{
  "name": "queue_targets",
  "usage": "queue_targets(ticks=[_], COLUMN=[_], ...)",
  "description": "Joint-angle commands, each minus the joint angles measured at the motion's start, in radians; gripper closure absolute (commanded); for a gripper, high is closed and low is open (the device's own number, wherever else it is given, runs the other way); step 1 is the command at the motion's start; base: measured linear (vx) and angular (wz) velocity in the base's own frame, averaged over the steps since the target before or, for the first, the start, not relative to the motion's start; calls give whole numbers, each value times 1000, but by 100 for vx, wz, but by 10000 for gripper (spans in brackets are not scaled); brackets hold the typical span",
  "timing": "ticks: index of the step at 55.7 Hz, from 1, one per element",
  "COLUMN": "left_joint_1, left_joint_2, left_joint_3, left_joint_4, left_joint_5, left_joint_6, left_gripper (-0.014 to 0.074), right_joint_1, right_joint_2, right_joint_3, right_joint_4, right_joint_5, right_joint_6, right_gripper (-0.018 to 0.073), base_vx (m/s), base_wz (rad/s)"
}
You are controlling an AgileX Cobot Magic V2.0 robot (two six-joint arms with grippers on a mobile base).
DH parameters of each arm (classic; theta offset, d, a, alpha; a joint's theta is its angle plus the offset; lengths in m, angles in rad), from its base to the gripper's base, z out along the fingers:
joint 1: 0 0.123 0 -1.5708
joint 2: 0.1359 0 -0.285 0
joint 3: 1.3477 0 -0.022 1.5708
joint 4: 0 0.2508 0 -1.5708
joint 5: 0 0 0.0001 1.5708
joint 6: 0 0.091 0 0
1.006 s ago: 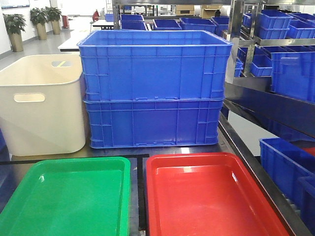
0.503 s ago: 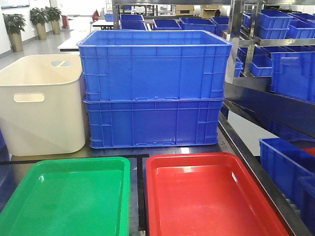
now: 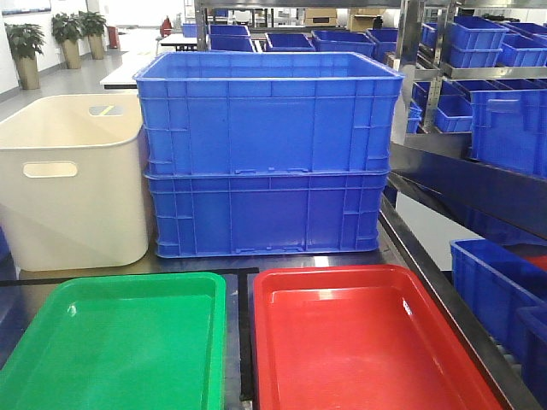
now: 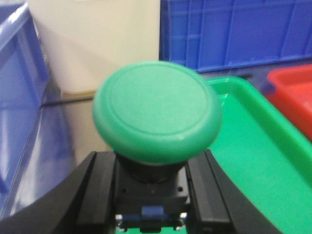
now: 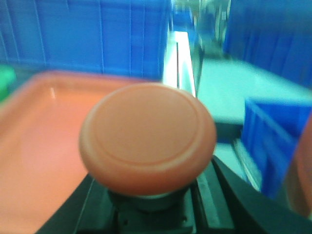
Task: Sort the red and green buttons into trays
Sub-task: 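Lower the green button over the green tray and red over red tray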
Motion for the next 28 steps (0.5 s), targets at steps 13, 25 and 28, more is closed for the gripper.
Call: queue_targets(ticks=[13, 25, 28], left_joint_1=[-4, -4, -4], left_joint_2=[221, 450, 503], left_joint_3=[-31, -31, -33], left_joint_4=[-19, -63, -95], left_joint_5=[-446, -691, -733], left_joint_6=[-5, -16, -24], left_gripper=[591, 591, 591], right_joint_1=[1, 1, 1], right_joint_2=[255, 518, 577], right_joint_3=[-34, -159, -200], right_joint_4=[-16, -334, -425], right_joint_5=[-484, -593, -624], right_joint_6=[18, 292, 370], right_gripper=[568, 568, 568], base_vx=[0, 0, 0], base_wz=[0, 0, 0])
